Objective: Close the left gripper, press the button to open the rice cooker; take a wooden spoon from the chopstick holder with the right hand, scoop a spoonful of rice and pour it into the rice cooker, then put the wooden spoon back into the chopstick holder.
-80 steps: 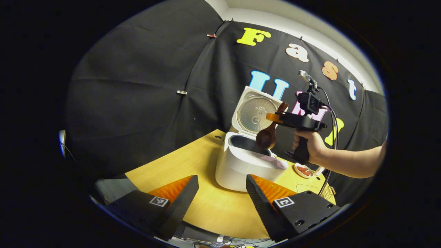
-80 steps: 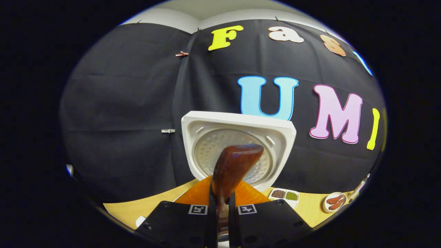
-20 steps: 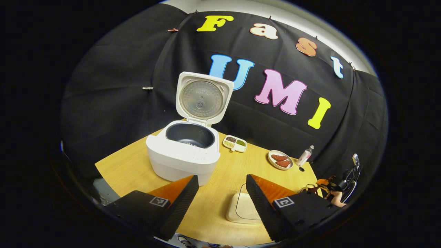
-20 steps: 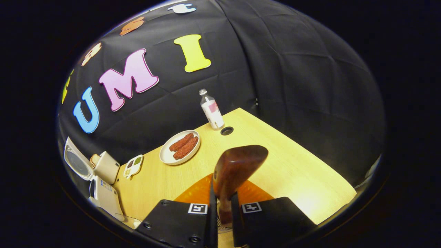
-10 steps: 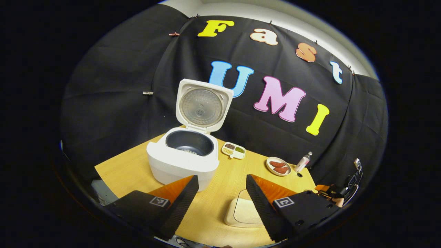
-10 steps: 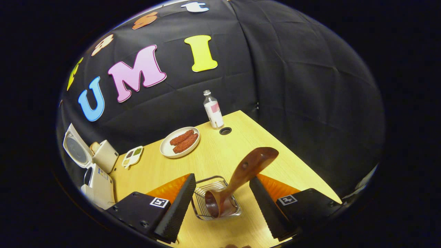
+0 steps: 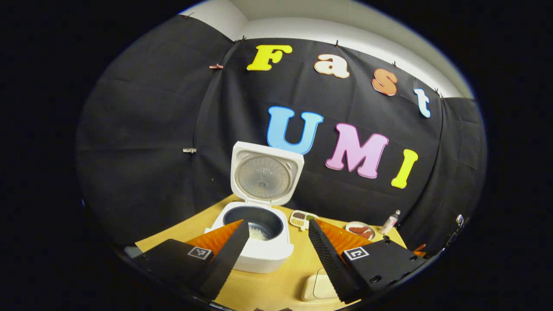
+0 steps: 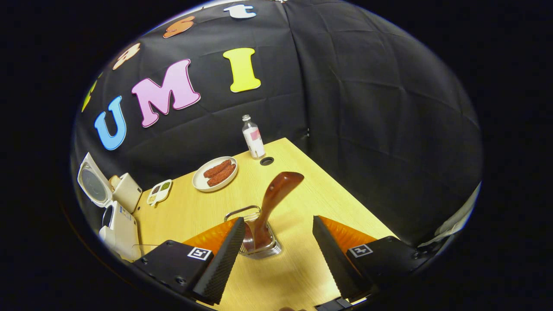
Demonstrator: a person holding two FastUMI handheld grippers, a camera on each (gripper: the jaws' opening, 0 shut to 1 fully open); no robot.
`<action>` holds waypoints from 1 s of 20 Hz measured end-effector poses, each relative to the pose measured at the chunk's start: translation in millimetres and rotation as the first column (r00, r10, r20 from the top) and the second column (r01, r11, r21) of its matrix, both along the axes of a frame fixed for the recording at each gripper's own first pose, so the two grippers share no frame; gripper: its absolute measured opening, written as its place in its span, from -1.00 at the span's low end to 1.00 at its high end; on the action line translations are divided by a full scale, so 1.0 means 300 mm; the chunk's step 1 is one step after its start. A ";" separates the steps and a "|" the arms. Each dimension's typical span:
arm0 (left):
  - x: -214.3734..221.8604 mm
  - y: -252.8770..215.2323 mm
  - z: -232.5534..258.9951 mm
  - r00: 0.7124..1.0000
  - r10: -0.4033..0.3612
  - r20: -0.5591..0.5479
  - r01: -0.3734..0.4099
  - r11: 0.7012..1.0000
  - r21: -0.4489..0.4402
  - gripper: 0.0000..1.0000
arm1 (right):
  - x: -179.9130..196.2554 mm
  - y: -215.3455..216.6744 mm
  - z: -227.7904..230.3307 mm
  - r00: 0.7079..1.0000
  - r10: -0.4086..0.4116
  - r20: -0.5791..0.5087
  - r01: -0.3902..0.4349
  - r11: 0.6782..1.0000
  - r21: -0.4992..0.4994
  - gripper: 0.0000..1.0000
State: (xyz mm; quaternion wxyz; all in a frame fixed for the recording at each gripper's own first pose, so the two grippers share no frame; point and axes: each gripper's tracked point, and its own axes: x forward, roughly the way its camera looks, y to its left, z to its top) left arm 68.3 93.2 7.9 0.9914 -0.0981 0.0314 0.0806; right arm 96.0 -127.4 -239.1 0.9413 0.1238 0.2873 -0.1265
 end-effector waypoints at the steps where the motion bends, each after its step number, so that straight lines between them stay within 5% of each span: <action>1: 0.023 0.017 0.051 1.000 -0.001 0.030 0.001 1.000 -0.010 0.91 | -0.026 -0.003 0.005 1.000 -0.007 -0.003 0.007 1.000 -0.002 0.97; 7: 0.184 0.134 0.346 0.986 0.009 0.168 -0.013 1.000 0.021 0.89 | -0.173 0.001 0.015 1.000 -0.019 -0.013 0.018 0.998 -0.059 0.97; 13: 0.410 0.254 0.549 0.978 0.035 0.203 -0.072 0.982 0.176 0.87 | -0.279 0.054 0.007 0.999 -0.009 -0.048 0.005 0.997 -0.078 0.98; 17: 0.612 0.332 0.562 0.986 0.067 0.150 -0.111 0.946 0.305 0.87 | -0.306 0.134 0.011 0.998 0.018 -0.057 -0.021 0.998 -0.058 0.98; 20: 0.773 0.333 0.519 0.994 0.027 0.108 -0.059 0.949 0.309 0.87 | -0.309 0.190 0.001 0.998 0.038 -0.059 -0.042 0.997 -0.066 0.98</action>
